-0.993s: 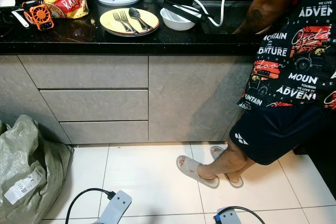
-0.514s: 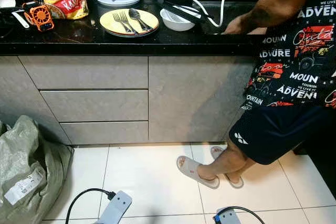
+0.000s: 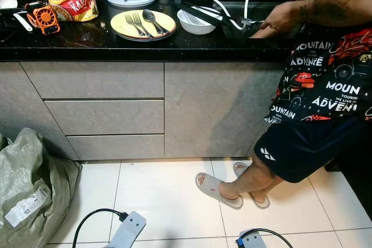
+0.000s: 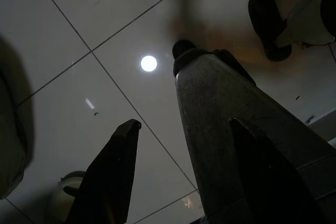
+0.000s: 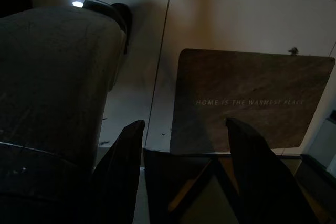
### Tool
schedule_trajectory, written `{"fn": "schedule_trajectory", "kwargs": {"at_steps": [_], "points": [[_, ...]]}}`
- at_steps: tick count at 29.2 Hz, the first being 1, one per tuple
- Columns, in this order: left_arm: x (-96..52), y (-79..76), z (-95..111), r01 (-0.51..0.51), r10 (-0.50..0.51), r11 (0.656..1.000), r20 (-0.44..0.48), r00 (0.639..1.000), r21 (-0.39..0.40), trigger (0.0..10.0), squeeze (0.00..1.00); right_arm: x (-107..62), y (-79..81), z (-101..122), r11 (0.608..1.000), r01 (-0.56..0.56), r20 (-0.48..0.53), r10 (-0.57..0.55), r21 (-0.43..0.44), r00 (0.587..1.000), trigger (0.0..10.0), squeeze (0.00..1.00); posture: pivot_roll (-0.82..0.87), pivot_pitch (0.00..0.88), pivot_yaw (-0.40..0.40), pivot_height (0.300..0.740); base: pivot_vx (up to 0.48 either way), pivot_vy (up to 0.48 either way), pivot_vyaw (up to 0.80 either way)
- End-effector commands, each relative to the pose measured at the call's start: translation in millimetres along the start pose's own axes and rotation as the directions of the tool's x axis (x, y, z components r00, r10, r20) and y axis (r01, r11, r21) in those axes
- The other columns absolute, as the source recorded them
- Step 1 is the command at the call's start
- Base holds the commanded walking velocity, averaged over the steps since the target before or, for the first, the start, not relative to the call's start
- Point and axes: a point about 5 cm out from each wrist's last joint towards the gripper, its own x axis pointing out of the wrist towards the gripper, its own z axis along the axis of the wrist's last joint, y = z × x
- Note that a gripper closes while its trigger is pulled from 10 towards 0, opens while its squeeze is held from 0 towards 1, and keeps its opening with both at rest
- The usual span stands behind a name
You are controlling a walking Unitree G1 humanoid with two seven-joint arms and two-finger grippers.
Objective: Kitchen organization
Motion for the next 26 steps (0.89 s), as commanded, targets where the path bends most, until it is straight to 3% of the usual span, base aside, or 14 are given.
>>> {"fn": "schedule_trajectory", "kwargs": {"at_steps": [1,26], "points": [[-1.0,-2.1,-15.9,0.016,-0.016,1.000,-0.060,0.998,-0.001,10.0,0.00,-0.1,3.9,-5.6,1.000,-0.016,-0.021,0.016,0.000,1.000,10.0,0.00,0.02,0.073,0.006,0.740,0.000,0.000,0.00],[-1.3,-1.8,-17.5,0.017,-0.018,1.000,-0.061,0.998,-0.007,10.0,0.00,-0.2,5.1,-6.6,1.000,-0.019,-0.024,0.019,0.001,1.000,10.0,0.00,0.02,0.084,0.012,0.740,0.000,0.000,0.00]]}}
